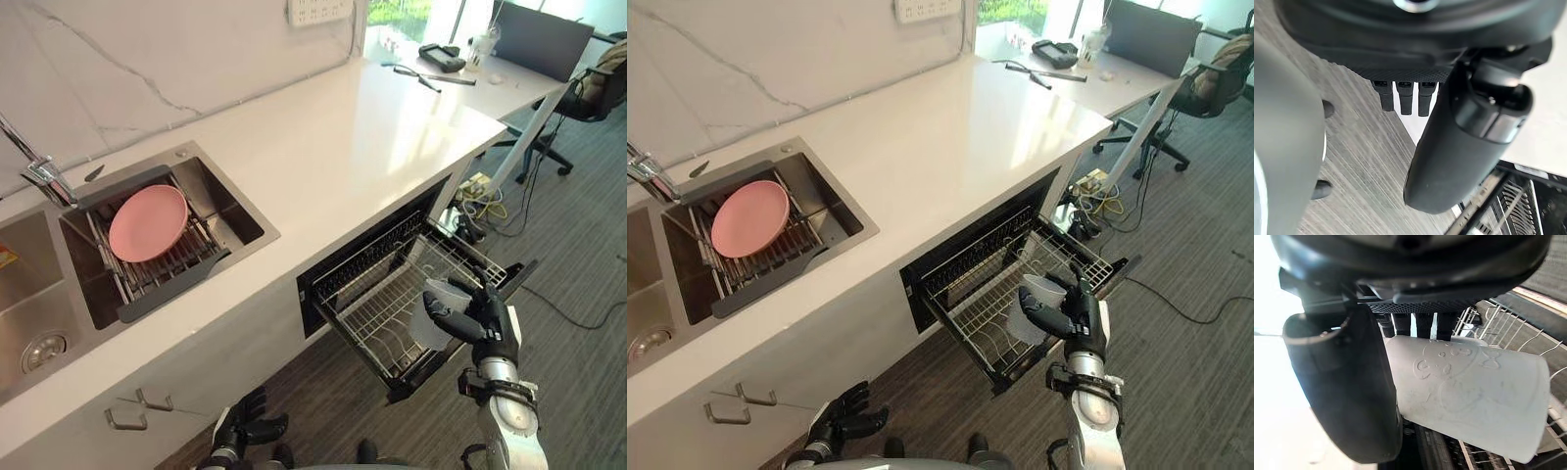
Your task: Walk over to the sink, pick up the cup, carry it to the dishwasher, place the cup inside the dishwasher, then close the dishwasher door
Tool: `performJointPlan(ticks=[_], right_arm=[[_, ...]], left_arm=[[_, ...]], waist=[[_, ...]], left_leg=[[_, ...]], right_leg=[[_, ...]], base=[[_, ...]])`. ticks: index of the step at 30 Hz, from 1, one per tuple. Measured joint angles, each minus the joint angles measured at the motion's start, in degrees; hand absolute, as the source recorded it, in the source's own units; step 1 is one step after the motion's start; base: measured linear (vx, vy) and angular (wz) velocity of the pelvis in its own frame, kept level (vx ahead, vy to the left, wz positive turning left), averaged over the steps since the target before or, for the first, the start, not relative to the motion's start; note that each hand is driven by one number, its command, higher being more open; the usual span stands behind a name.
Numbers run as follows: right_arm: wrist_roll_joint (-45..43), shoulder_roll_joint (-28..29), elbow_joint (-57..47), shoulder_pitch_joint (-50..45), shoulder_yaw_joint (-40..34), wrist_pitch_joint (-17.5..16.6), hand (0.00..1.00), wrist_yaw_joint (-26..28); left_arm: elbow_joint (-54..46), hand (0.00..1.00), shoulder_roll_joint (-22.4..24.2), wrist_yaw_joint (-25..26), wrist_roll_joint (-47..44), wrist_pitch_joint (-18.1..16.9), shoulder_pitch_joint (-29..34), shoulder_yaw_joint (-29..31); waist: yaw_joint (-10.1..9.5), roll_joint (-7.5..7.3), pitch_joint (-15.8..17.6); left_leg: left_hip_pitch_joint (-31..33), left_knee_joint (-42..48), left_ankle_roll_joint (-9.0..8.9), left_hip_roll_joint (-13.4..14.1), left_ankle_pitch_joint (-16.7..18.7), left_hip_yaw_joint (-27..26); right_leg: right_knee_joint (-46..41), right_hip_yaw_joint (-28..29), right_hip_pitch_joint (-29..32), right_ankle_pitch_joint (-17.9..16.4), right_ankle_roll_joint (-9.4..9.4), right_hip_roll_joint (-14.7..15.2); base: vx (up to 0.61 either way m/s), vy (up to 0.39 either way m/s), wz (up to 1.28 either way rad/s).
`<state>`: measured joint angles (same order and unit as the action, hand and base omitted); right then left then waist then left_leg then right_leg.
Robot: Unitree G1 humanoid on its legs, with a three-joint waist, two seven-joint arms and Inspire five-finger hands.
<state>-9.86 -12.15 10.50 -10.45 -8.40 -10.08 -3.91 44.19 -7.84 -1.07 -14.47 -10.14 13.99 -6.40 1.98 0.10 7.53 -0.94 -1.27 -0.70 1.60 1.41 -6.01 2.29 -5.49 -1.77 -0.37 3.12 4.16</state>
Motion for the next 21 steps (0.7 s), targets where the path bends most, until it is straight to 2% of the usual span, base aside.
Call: performJointPlan(ticks=[4, 10, 15, 21], right_arm=[[2.02, -1.68, 3.22, 2.28, 1.81, 0.51, 0.3, 0.21], [7.25, -4.0, 7.5, 7.67, 2.74, 1.31, 0.3, 0.04], [7.84, -5.95, 11.02, 11.9, 2.75, 2.0, 0.3, -1.29], [9.56, -7.86, 16.46, 18.13, 4.25, 3.19, 0.3, -3.44]], left_arm=[[0.97, 0.9, 0.06, 0.59, 0.0, -0.23, -1.75, 0.28], [0.57, 0.9, 0.16, 0.95, -0.02, -0.92, -3.18, 0.41], [0.5, 0.9, 0.17, 1.05, -0.04, -1.44, -4.63, 0.41], [-0.01, 0.9, 0.24, 1.24, -0.1, -1.67, -5.54, 0.4]], waist=[[-1.01, 0.51, 1.91], [-1.25, 1.86, 6.15], [-1.87, 2.43, 9.1], [-2.58, 3.29, 11.04]], left_leg=[[0.78, 0.47, -0.01, -0.02, -0.04, 0.66], [3.36, 3.12, -0.05, -0.26, -0.01, 2.0], [6.51, 5.69, -0.02, -0.25, -0.03, 2.33], [10.11, 6.68, 0.34, -0.17, -0.72, 2.99]], right_leg=[[-0.12, -0.79, 0.06, 0.0, 0.0, 0.04], [-1.62, -1.77, 1.32, -0.04, 0.04, 0.5], [-4.5, -2.07, 4.49, -0.28, 0.11, 0.85], [-6.39, -2.5, 8.22, -0.2, 0.12, 1.14]], base=[[0.0, -0.007, 0.11], [-0.04, 0.001, 0.11], [-0.11, 0.005, 0.03], [-0.07, -0.002, 0.06]])
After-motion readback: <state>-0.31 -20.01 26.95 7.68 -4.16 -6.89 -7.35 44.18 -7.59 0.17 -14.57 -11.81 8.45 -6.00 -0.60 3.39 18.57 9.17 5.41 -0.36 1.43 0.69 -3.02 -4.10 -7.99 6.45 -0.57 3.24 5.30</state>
